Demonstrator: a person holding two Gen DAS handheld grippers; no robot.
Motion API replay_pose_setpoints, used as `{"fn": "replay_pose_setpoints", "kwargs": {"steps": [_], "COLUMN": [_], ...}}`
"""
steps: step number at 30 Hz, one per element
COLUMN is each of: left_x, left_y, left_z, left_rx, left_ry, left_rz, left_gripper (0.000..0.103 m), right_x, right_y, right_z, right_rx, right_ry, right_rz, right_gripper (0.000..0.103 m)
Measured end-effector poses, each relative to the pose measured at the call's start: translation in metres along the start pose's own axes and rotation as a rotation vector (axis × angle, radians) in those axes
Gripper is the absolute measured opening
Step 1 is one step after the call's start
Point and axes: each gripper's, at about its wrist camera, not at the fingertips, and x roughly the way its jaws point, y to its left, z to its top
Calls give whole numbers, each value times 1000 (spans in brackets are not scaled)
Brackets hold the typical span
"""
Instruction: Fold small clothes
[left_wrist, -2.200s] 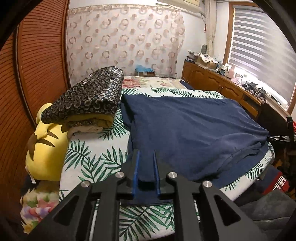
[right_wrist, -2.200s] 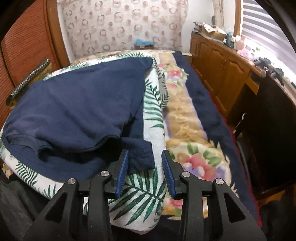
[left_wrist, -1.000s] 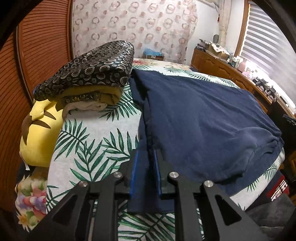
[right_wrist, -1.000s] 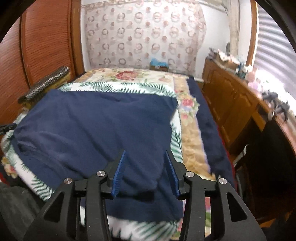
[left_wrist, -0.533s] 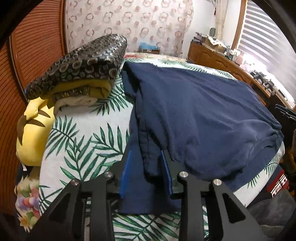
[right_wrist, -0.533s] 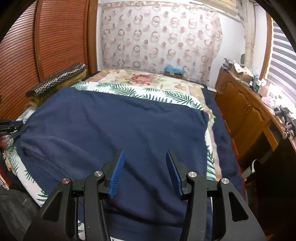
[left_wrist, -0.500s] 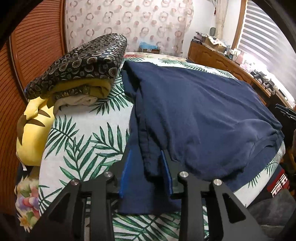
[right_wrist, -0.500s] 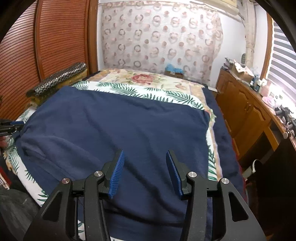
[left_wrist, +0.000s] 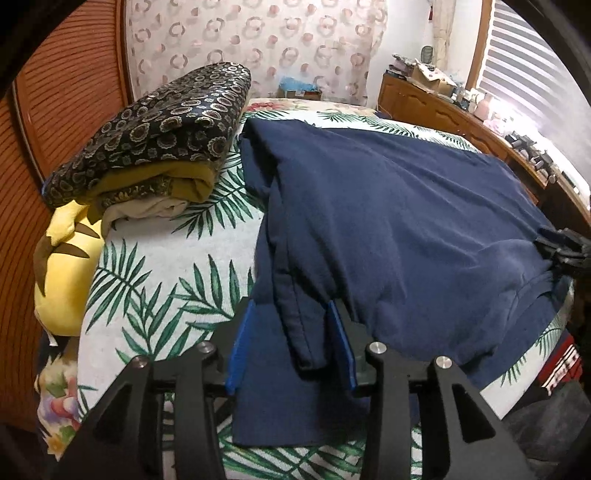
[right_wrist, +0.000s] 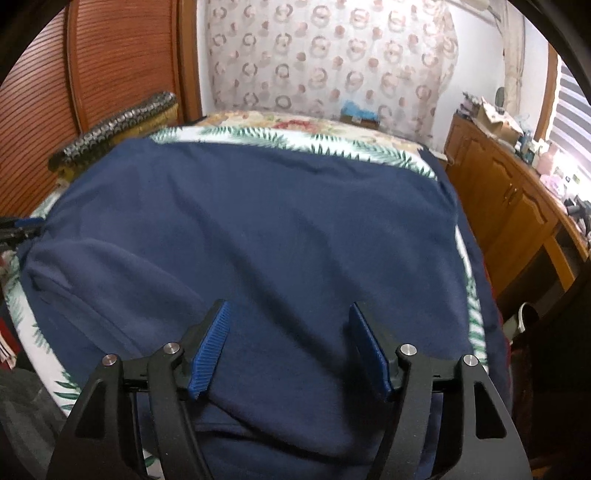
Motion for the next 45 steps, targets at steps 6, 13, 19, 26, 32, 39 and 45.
{"fn": "replay_pose_setpoints", "kwargs": {"steps": [6, 13, 19, 26, 32, 39, 45], "left_x": [2, 3, -12, -54, -58, -53, -50], "left_y": [5, 5, -1, -39, -92, -171, -226], "left_z": [6, 9, 11, 43, 90, 130, 144], "left_rx": [12, 18, 9, 60, 124, 244, 304], "left_ry": [11, 19, -58, -211, -267, -287, -268], "left_rz": [-53, -98, -147, -218, -321, -413, -483], "left_gripper": [39, 10, 3, 3, 3, 3, 3], "right_x": [5, 2, 2, 2, -10, -36, -53], "right_y": [-3, -7, -10, -12, -28, -49, -64], "right_z": [-6, -13, -13, -13, -14, -22, -31], "right_rx": [13, 42, 52, 62, 122, 159, 191], "right_ry": [1, -23, -24, -28, -68, -110, -137], "right_rz": [4, 0, 14, 19, 23, -17, -35], "right_gripper": [71, 72, 73, 73, 73, 73, 73]}}
